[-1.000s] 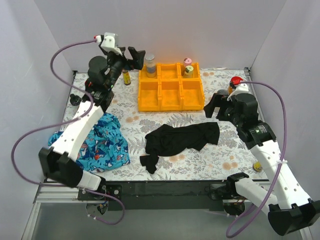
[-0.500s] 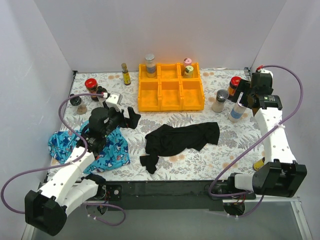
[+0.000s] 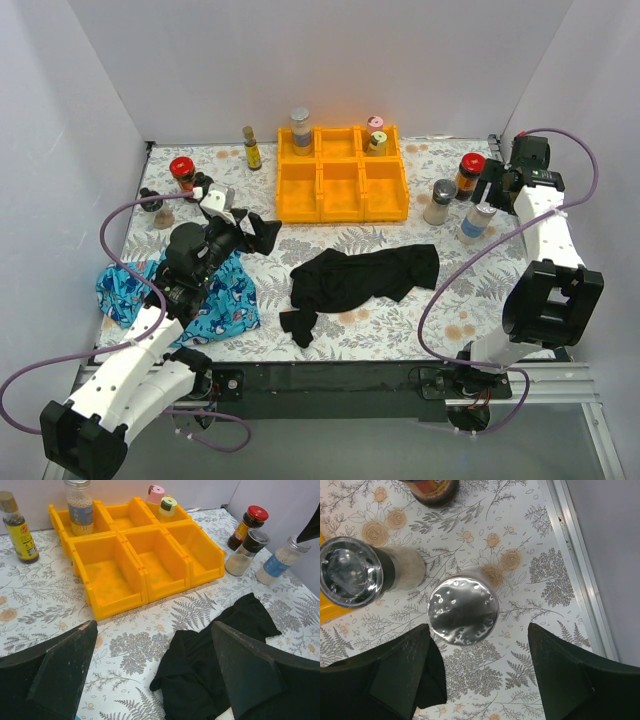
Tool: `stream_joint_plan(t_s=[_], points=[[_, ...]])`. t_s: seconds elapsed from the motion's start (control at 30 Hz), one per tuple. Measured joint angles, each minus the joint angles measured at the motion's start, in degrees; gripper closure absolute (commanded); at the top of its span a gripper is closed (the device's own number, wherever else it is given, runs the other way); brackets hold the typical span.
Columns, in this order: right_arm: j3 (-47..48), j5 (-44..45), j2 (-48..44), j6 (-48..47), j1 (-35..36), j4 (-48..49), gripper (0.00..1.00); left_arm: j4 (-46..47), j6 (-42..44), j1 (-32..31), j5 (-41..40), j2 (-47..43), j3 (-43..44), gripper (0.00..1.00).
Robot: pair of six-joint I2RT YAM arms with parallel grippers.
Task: Organize the condiment bottles
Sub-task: Pick up the bottle from the center of the board.
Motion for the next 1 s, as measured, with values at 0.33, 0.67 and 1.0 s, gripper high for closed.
stream_joint_plan(t_s=[0.33,0.67,1.0], points=[[2.3,-4.6,5.7,-0.2,-1.1,3.2,0.41,0.0,0.0,-0.3,-2.8,-0.5,0.0,0.02],[2.1,-4.5,5.7,-0.4,-1.2,3.3,0.25,0.0,0.1,-0.3,-4.1,-0.6,0.0,0.02],[2.1,-5.6,6.1,-0.5,-1.2,2.9,0.21,0.0,0.4,-0.3,-4.1,-0.6,0.0,0.02]])
